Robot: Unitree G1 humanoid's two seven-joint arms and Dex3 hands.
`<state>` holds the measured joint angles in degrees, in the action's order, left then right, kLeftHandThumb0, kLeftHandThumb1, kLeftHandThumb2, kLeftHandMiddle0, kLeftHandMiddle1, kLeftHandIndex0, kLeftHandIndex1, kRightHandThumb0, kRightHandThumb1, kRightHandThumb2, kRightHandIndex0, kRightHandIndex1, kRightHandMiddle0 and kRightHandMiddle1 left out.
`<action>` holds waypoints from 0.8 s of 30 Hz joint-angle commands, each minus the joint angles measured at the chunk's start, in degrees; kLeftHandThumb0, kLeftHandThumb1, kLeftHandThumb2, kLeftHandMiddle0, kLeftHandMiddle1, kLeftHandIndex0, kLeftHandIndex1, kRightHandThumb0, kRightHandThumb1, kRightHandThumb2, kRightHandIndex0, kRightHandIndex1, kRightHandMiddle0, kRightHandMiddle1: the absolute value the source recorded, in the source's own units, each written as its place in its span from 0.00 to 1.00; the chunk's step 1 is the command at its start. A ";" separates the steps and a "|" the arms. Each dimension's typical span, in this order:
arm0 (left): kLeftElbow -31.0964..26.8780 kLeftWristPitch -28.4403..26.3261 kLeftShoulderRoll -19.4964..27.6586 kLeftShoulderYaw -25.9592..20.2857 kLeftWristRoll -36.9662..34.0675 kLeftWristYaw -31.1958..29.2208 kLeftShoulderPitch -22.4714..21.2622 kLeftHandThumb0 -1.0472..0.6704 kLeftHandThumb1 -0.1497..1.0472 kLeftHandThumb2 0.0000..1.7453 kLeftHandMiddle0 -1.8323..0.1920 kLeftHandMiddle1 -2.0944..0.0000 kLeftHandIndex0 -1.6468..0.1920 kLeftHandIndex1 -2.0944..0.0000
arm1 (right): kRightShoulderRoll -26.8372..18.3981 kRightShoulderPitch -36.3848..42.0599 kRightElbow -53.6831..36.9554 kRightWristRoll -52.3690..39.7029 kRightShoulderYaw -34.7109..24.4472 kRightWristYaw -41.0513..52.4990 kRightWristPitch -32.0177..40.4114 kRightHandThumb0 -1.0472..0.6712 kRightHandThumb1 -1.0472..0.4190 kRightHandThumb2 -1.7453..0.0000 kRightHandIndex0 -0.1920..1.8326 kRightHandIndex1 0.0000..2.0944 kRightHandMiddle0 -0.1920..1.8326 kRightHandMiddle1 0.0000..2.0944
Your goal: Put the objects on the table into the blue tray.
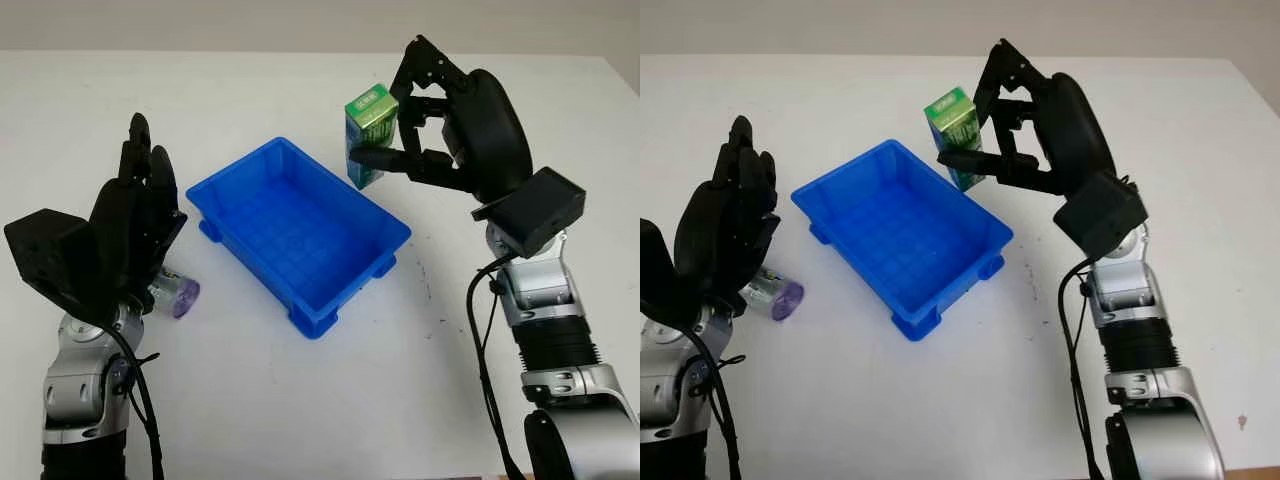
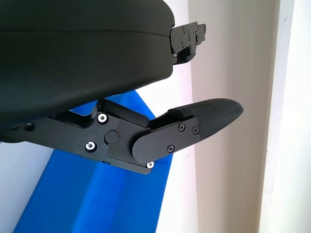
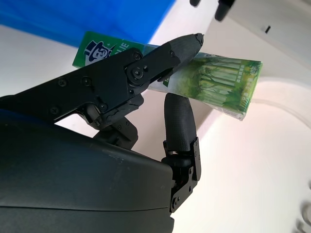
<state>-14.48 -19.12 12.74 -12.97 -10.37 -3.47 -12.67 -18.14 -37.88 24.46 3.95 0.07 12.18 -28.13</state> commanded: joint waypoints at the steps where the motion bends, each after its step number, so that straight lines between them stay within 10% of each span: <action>1: -1.37 0.41 -0.13 0.56 0.52 0.03 0.83 0.21 1.00 0.45 1.00 1.00 1.00 1.00 | 0.17 -0.65 2.00 0.44 0.56 0.61 -2.09 0.25 0.00 0.97 0.52 1.00 0.38 1.00; 6: -0.76 0.97 -0.26 0.93 1.11 0.37 0.63 0.21 1.00 0.45 1.00 1.00 1.00 1.00 | -3.01 -0.21 1.02 -4.21 1.68 12.22 1.11 0.27 0.02 0.97 0.19 0.88 0.13 0.83; 8: -0.61 1.02 -0.38 0.94 1.22 0.39 0.44 0.21 1.00 0.45 1.00 1.00 1.00 1.00 | -4.71 -0.20 0.16 -2.72 2.20 14.28 1.57 0.23 0.02 0.97 0.14 0.56 0.08 0.55; 13: -0.07 1.20 -0.26 1.20 1.92 0.53 0.07 0.21 1.00 0.45 1.00 1.00 1.00 1.00 | -6.33 0.02 -2.12 -3.28 2.12 17.44 3.88 0.21 0.01 0.97 0.12 0.14 0.08 0.15; 24: 1.25 1.41 -0.30 0.67 1.12 -0.16 -0.87 0.21 1.00 0.44 1.00 1.00 1.00 1.00 | -5.30 0.87 -2.99 -4.43 -0.43 14.70 5.04 0.21 0.00 0.93 0.07 0.03 0.05 0.06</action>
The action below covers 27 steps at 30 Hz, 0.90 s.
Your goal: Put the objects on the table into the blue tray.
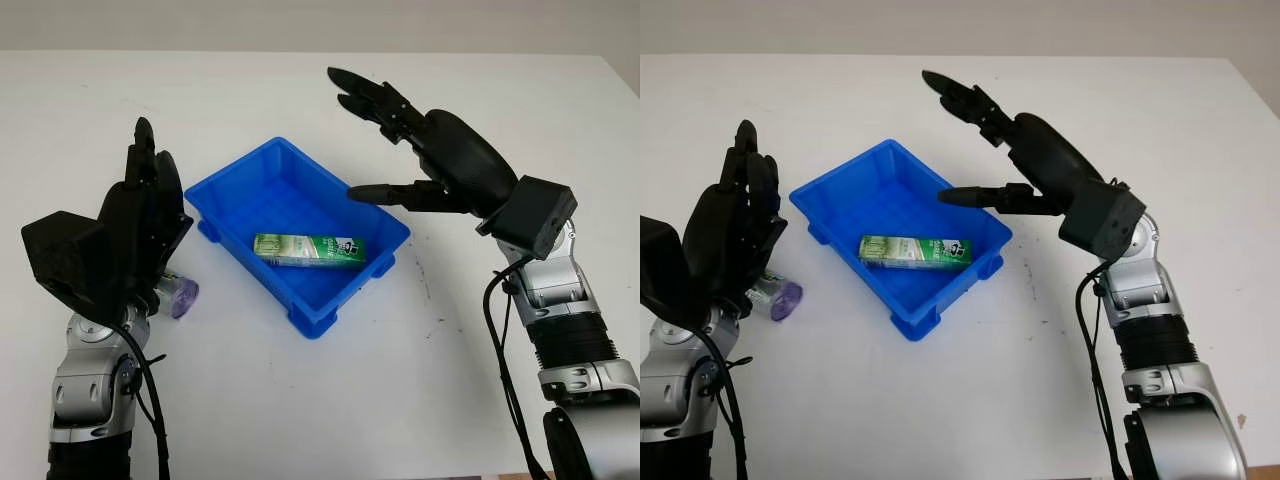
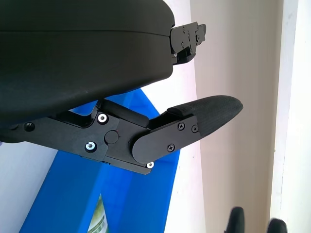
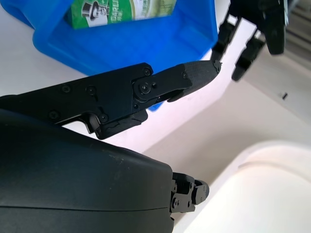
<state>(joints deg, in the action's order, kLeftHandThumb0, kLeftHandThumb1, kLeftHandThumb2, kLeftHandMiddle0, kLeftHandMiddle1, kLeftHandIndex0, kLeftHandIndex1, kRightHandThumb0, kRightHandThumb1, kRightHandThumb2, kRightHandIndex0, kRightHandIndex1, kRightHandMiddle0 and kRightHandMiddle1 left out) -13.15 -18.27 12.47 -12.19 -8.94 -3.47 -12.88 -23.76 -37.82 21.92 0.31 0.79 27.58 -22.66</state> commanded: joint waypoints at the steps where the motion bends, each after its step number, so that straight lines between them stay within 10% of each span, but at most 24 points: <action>1: -0.04 0.59 0.02 -0.15 -0.34 -0.25 -0.69 0.21 1.00 0.44 1.00 1.00 1.00 1.00 | 0.58 0.81 -0.13 -1.09 -1.42 -1.13 -0.85 0.21 0.00 0.92 0.07 0.03 0.05 0.06; 17: -0.40 0.00 1.50 -1.65 -1.25 -1.72 -0.29 0.20 1.00 0.42 1.00 1.00 1.00 1.00 | 3.88 5.03 0.33 -15.23 -13.41 -10.01 24.22 0.19 0.00 0.65 0.00 0.00 0.00 0.00; 27: -6.27 1.46 13.64 -5.76 -0.89 -10.48 1.37 0.20 1.00 0.37 1.00 1.00 1.00 1.00 | 6.09 14.67 -8.48 -17.93 -15.58 -11.68 29.16 0.18 0.00 0.62 0.00 0.00 0.00 0.00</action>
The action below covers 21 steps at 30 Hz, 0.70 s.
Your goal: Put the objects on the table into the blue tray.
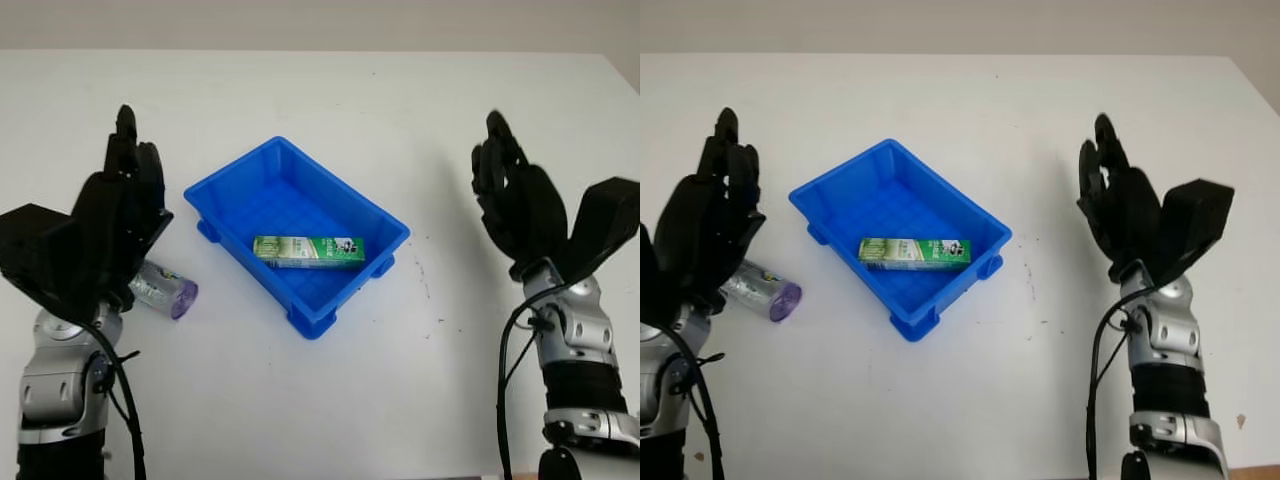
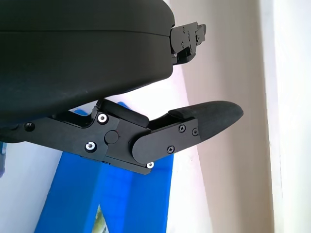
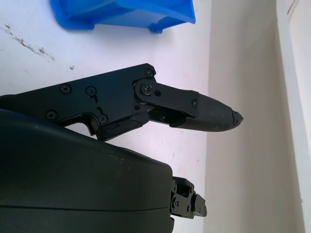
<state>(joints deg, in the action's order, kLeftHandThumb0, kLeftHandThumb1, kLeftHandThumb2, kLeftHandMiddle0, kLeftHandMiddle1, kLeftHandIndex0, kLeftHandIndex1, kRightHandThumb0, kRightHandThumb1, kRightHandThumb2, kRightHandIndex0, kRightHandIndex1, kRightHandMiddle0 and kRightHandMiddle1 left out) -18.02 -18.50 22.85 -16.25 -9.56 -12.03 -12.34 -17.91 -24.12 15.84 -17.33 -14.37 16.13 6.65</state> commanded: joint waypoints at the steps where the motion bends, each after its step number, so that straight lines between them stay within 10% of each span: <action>1: -0.12 3.93 6.16 -3.02 -1.31 -5.82 0.59 0.21 1.00 0.35 1.00 1.00 1.00 1.00 | 0.32 1.39 -3.21 -0.29 -0.43 -0.29 -0.15 0.18 0.00 0.62 0.00 0.00 0.00 0.00; 7: 3.54 4.80 25.70 -8.28 -4.73 -25.50 -1.42 0.25 0.75 0.02 0.91 0.96 0.89 0.95 | 0.07 2.01 -4.49 -0.87 -0.76 0.21 0.11 0.18 0.00 0.62 0.00 0.00 0.00 0.00; 14: 4.48 11.42 40.98 -6.95 3.80 -35.99 0.92 0.36 0.64 0.03 0.83 0.96 0.81 0.95 | -0.08 1.12 -3.44 -1.63 -1.17 0.49 0.78 0.17 0.00 0.63 0.00 0.00 0.00 0.00; 21: 5.63 19.09 45.72 -5.01 13.17 -37.89 3.22 0.35 0.68 0.03 0.75 0.96 0.74 0.95 | -1.04 -0.61 -2.48 -2.02 -1.20 2.11 1.53 0.16 0.00 0.64 0.00 0.00 0.00 0.00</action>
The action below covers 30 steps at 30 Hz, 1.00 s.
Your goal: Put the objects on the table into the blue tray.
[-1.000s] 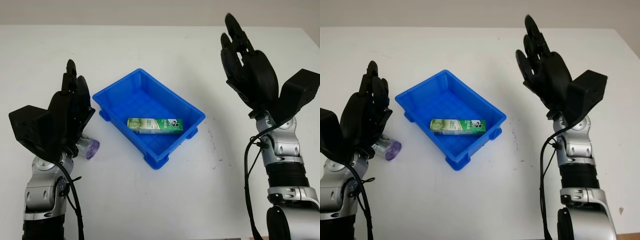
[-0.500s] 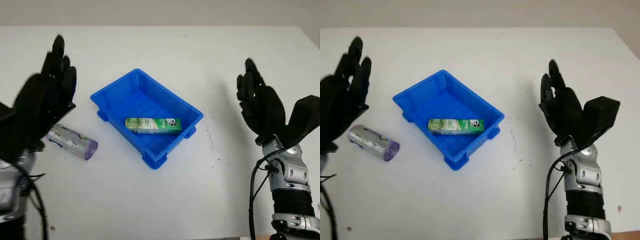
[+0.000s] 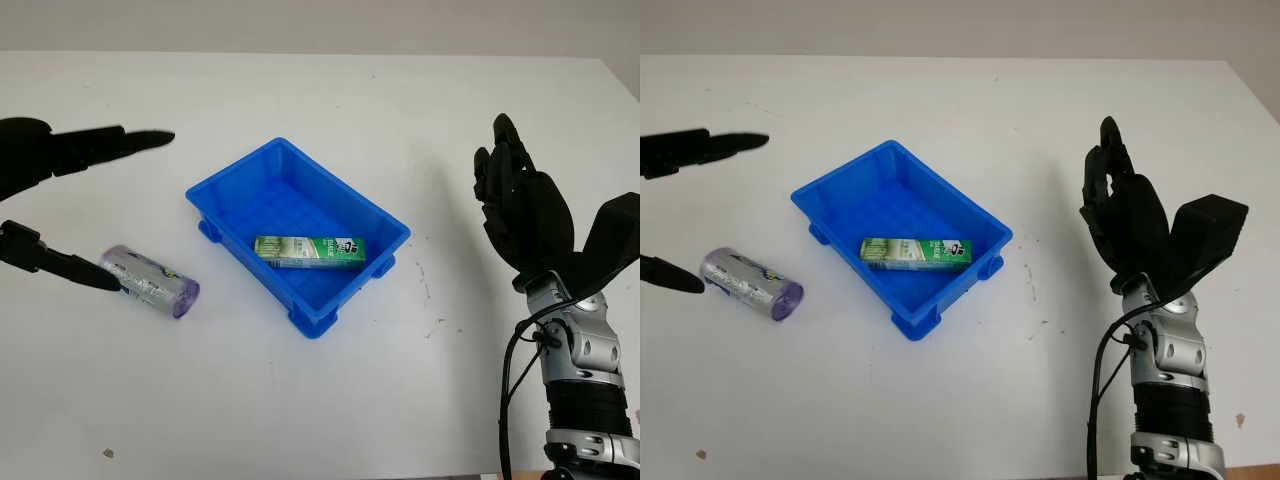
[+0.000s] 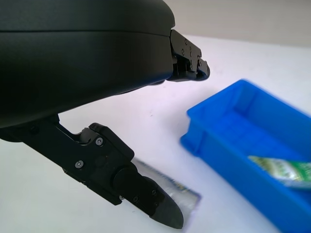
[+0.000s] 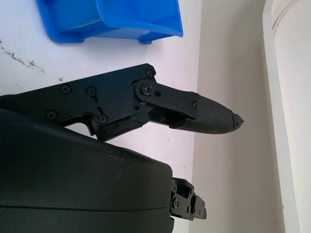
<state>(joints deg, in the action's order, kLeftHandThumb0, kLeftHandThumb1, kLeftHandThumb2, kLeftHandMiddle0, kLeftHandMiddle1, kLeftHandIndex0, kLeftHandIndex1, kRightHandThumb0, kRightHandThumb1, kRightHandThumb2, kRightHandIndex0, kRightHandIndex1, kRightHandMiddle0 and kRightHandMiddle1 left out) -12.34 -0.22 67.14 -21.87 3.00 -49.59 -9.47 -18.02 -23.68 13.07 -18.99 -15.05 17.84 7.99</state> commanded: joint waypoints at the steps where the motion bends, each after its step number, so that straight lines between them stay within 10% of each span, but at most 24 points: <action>1: -0.20 1.16 1.68 1.11 1.50 -0.31 0.23 0.35 0.68 0.03 0.74 0.96 0.73 0.95 | -0.96 -1.31 0.53 -0.38 -0.64 0.59 -0.03 0.16 0.00 0.64 0.00 0.00 0.00 0.00; 18: 0.12 1.03 -2.23 14.66 15.28 3.85 -1.03 0.28 0.77 0.03 0.70 0.97 0.68 0.96 | -1.60 -1.69 -0.02 -0.62 -2.30 1.66 -0.21 0.17 0.00 0.64 0.00 0.00 0.00 0.00; 26: 8.15 11.74 -8.72 19.29 19.01 14.63 -1.54 0.38 0.82 0.04 0.61 0.94 0.61 0.94 | -2.00 -1.54 -0.36 -0.34 -2.09 2.45 -0.50 0.17 0.00 0.63 0.00 0.00 0.00 0.00; 28: 11.13 17.05 -9.72 20.36 21.69 19.48 -1.61 0.41 0.87 0.03 0.65 0.27 0.57 0.94 | -2.21 -1.46 -0.46 -0.46 -2.25 2.70 -0.38 0.17 0.00 0.63 0.00 0.00 0.00 0.00; 30: 13.59 21.04 -10.03 21.68 24.60 23.13 -2.02 0.43 0.91 0.04 0.55 0.07 0.54 0.93 | -2.48 -1.44 -0.50 -0.42 -2.41 2.84 -0.32 0.17 0.00 0.64 0.00 0.00 0.00 0.00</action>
<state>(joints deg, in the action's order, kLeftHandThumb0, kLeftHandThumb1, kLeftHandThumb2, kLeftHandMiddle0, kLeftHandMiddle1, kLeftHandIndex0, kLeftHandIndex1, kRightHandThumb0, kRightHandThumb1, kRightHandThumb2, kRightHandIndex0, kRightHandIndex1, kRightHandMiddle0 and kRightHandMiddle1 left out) -0.34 19.07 57.89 -2.09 26.27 -27.31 -12.03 -19.20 -25.19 13.69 -19.20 -16.85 20.56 7.82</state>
